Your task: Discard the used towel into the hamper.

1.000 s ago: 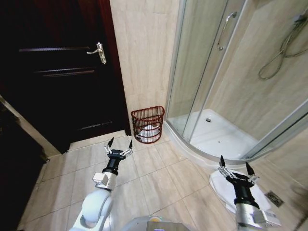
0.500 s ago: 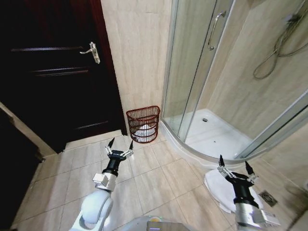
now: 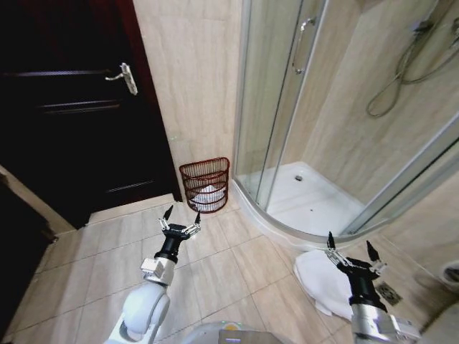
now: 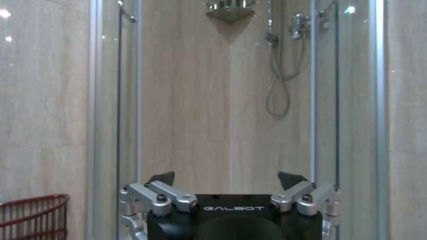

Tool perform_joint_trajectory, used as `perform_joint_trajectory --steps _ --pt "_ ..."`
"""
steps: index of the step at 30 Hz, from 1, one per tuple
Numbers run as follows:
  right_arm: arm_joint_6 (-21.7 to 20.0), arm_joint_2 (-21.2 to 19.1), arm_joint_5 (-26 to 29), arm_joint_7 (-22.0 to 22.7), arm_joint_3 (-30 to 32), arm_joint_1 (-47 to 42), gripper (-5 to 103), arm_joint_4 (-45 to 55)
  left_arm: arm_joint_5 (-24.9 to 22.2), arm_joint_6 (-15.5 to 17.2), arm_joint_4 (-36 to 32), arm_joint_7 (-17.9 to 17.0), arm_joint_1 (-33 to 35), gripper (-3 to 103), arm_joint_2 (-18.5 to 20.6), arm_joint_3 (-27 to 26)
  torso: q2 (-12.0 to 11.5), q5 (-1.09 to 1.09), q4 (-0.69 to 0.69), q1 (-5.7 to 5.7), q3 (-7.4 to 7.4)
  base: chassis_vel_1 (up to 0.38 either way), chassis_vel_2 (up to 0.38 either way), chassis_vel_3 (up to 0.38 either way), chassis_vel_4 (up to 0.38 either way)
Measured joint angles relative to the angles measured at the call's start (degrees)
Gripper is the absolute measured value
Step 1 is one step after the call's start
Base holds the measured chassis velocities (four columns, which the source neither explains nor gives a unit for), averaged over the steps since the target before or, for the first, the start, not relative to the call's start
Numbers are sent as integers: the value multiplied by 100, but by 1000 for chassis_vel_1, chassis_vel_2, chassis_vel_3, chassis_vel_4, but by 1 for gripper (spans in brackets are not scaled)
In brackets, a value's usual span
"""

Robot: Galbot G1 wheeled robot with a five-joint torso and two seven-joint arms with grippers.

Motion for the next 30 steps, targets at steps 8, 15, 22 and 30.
perform_joint_trajectory --steps 8,15,22,30 --pt "51 0 68 8 20 -38 100 -20 75 9 -9 1 12 100 -12 55 0 0 0 0 0 -125 -119 20 26" --pt "90 0 97 11 32 -76 100 -35 128 -3 28 8 18 100 -36 101 0 1 0 0 0 -163 -147 -3 -11" --pt "104 0 114 14 34 -79 100 -42 137 -32 34 -1 12 100 -57 108 0 0 -2 0 -1 -164 -173 -30 -18" --pt "145 0 164 24 45 -84 100 -108 123 -81 34 -54 38 100 -118 140 0 0 1 0 0 -73 -63 63 52"
